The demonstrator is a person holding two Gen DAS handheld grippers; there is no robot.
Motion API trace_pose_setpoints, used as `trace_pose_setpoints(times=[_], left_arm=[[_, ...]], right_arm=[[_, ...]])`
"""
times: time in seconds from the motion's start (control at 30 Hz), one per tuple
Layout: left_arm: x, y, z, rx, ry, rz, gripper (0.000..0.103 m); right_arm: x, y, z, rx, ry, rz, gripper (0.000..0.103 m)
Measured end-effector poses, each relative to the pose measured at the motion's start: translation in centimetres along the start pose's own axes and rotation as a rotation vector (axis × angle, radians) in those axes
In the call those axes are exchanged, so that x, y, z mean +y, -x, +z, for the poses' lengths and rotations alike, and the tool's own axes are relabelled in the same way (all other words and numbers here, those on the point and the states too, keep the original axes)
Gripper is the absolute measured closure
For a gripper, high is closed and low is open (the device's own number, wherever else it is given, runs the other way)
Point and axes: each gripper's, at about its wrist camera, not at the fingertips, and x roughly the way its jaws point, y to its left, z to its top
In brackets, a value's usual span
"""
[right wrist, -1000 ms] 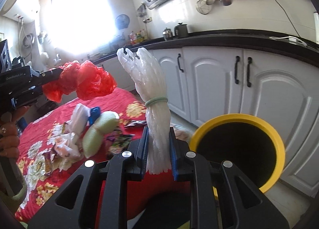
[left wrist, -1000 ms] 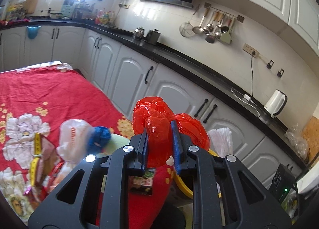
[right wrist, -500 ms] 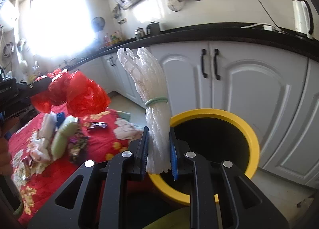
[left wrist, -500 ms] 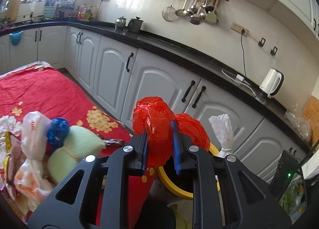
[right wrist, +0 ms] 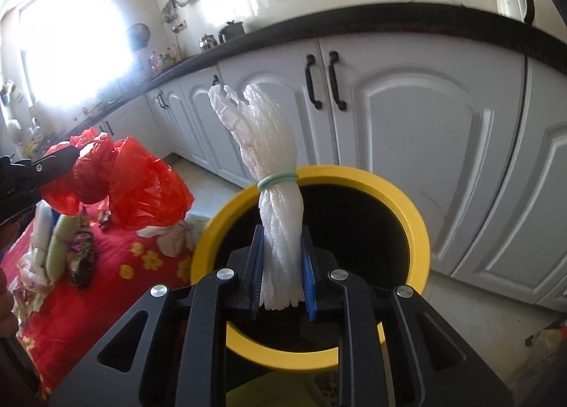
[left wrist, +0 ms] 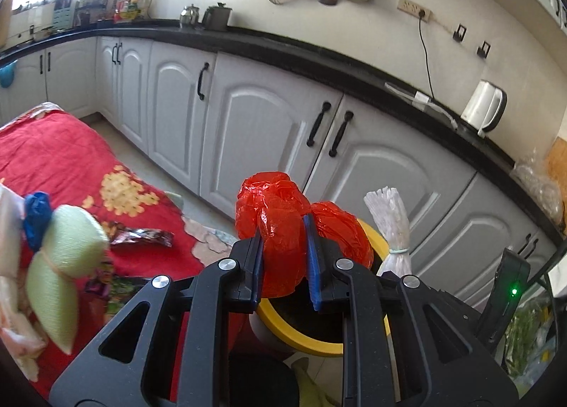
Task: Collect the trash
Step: 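Carry the red bag and white mesh sleeves over the yellow-rimmed bin with both tools, then open both tools to drop the red bag and mesh sleeves into the bin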
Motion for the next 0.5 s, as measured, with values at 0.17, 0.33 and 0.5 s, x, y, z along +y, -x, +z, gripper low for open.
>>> trace_pose_setpoints(times=[0.17, 0.33, 0.5], left_arm=[[-0.7, -2.8, -1.1, 0.052, -0.019, 0.011, 0.089], [-1.4, -5.1, -2.2, 0.104, -0.038, 0.023, 0.089], [-1.9, -7.0, -3.1, 0.145, -0.058, 0.038, 0.089]], right_arm=[[-1.6, -1.3, -0.5, 0.028, -0.026, -0.009, 0.085], [-2.7, -2.1, -0.9, 0.049, -0.043, -0.017, 0.085], [-3.4, -2.5, -1.1, 0.068, -0.050, -0.008, 0.083]])
